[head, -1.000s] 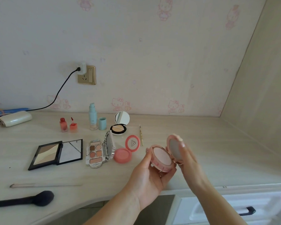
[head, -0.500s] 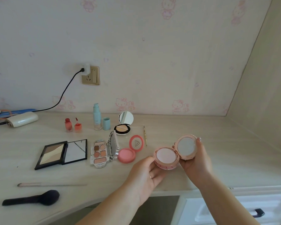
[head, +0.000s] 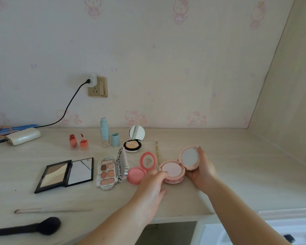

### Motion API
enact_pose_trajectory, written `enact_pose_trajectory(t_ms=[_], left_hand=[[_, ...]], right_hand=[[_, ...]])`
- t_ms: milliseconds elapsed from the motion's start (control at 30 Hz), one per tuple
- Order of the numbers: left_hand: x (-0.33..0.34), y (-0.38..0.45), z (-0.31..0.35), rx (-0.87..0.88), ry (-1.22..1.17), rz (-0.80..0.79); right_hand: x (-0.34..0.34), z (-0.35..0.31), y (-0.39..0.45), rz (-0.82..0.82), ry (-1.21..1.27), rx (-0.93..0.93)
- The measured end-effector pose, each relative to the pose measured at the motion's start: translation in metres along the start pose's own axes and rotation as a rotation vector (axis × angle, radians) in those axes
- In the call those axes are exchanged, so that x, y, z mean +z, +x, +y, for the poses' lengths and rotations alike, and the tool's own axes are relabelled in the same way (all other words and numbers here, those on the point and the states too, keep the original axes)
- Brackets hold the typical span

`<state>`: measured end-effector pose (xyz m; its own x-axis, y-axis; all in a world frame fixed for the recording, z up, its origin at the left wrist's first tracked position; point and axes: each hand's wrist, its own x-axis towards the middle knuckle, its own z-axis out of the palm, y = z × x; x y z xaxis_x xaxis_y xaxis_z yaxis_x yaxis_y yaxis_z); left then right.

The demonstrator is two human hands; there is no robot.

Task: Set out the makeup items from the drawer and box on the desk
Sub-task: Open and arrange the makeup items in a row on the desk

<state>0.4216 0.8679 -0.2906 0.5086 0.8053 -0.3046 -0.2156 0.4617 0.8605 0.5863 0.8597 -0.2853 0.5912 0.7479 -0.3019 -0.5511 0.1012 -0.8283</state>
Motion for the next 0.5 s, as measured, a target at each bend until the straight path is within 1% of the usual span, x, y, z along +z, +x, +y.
enact_pose_trajectory(t_ms=[233,433,500], left_hand=[[0.007,0.008,0.001,-0.01,-0.004,0.058],[0.0,0.009,0.0,0.003,-0.028,0.09],[-0.003,0.007,-0.001,0.006,-0.026,0.081]], right_hand=[[0.006,-0.003,0.005,-0.025,-0.175,-0.028],[0.01,0.003,0.01,0.01,-0.516,-0.12],[0.012,0.004,0.009,0.022,-0.561,-0.151]])
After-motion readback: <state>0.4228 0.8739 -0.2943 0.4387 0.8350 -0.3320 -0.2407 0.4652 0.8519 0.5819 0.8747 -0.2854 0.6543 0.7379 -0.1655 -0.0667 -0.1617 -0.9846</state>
